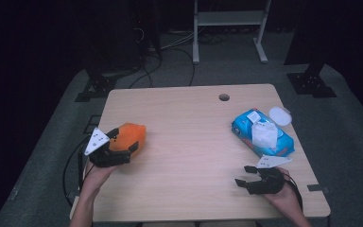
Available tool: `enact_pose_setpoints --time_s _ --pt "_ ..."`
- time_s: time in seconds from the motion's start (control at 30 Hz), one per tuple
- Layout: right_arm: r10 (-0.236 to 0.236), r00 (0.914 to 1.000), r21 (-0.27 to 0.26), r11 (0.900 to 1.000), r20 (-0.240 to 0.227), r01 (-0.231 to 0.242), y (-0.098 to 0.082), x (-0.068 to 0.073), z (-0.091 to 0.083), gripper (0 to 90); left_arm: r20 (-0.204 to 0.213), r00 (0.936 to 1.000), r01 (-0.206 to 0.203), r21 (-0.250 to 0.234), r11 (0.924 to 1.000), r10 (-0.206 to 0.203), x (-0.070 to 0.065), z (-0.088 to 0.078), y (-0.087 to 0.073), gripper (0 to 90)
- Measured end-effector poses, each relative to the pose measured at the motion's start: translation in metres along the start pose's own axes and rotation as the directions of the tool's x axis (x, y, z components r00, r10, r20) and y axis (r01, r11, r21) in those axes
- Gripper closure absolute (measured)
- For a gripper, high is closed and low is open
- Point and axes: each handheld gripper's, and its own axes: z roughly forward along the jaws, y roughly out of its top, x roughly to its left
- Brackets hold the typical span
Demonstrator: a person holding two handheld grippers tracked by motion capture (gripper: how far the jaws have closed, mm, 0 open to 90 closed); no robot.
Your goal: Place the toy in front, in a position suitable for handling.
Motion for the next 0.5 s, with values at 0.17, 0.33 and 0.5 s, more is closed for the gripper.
enact_pose_setpoints --time_s 0.17,0.33,0.5 --pt "-0.002 1.0000 0.008 1.000 -0.003 0.002 0.000 0.001 0.001 31.0 -0.063 0.9979 0.016 -0.014 0.9998 -0.017 0.016 -0.004 -0.006 6.1" --pt "-0.007 1.0000 0.010 1.000 -0.004 0.007 0.000 0.002 0.001 31.0 -0.084 0.9947 0.058 -0.022 0.9981 -0.060 0.028 -0.004 -0.014 6.1" --pt "-0.011 0.9999 0.018 1.000 -0.003 0.011 -0.001 0.002 0.002 31.0 -0.101 0.9890 0.107 -0.016 0.9941 -0.108 0.039 0.000 -0.028 6.1"
